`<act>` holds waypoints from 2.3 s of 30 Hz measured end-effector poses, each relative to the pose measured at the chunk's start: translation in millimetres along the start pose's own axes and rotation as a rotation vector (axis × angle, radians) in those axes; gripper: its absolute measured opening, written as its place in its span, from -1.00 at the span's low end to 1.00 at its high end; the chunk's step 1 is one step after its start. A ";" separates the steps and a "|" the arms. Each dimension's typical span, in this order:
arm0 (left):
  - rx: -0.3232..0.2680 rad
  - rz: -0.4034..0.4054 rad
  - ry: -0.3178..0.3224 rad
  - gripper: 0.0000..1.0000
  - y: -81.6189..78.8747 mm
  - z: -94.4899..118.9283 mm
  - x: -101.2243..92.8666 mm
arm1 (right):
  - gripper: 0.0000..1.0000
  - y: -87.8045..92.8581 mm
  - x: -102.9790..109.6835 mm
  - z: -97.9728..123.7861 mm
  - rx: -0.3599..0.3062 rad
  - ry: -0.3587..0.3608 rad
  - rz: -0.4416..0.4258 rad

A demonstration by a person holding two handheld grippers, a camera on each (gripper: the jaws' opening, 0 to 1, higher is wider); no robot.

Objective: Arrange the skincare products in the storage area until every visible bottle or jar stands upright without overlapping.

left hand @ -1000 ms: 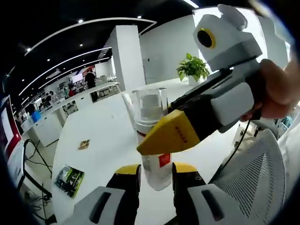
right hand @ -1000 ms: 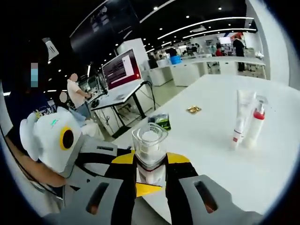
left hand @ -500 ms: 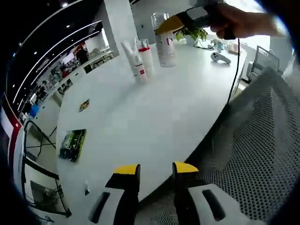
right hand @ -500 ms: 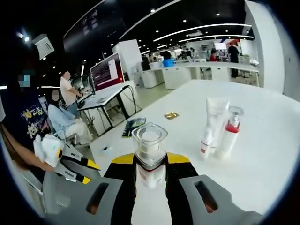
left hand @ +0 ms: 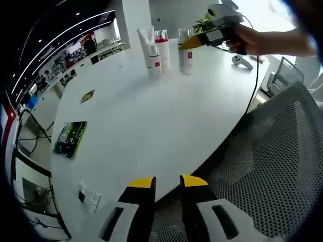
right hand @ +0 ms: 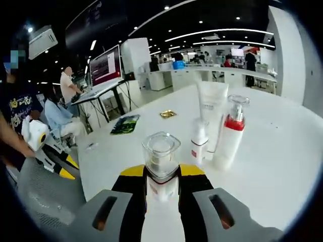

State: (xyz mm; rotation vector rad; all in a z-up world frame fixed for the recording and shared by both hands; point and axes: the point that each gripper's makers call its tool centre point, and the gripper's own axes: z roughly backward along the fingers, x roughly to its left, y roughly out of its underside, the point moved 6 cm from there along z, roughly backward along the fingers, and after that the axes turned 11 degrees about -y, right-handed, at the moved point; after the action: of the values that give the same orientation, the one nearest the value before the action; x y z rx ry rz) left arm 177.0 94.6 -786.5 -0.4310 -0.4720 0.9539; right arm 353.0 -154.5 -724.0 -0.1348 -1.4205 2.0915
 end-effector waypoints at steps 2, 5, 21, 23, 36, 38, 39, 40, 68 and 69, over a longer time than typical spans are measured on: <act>-0.007 0.005 0.001 -0.61 -0.3 1.7 -0.2 | -0.59 0.7 -5.9 -4.4 -0.003 -0.002 0.009; -0.063 0.043 -0.011 -0.61 -7.8 4.3 3.3 | -0.59 1.4 -15.5 -10.1 0.004 0.005 0.028; -0.031 0.072 -0.023 -0.60 0.7 1.1 7.9 | -0.58 4.9 -71.3 -17.2 -0.012 0.096 0.057; -0.024 0.070 -0.024 -0.60 2.9 0.0 8.6 | -0.58 4.2 -75.2 -18.0 -0.018 0.101 0.056; -0.044 0.075 -0.043 -0.60 3.2 -0.4 14.2 | -0.58 11.0 -86.5 -30.4 0.002 0.150 0.157; -0.044 0.077 -0.042 -0.60 3.9 -0.5 14.3 | -0.58 11.1 -87.6 -31.2 -0.015 0.153 0.164; -0.042 0.075 -0.043 -0.60 4.1 -0.4 14.0 | -0.58 11.0 -88.3 -31.1 -0.023 0.156 0.162; -0.042 0.076 -0.042 -0.60 4.2 -0.3 14.0 | -0.58 10.9 -88.3 -30.6 -0.028 0.160 0.164; -0.052 0.067 -0.051 -0.60 3.2 0.1 13.8 | -0.46 20.0 -90.3 -22.7 0.041 0.210 0.160; -0.051 0.064 -0.053 -0.60 3.3 0.1 14.3 | -0.46 20.5 -90.9 -22.0 0.044 0.213 0.158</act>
State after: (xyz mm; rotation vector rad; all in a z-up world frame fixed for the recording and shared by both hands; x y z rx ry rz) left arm 181.8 108.4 -785.5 -0.4704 -0.5338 1.0186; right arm 427.3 -189.7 -773.1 -0.4513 -1.2711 2.1600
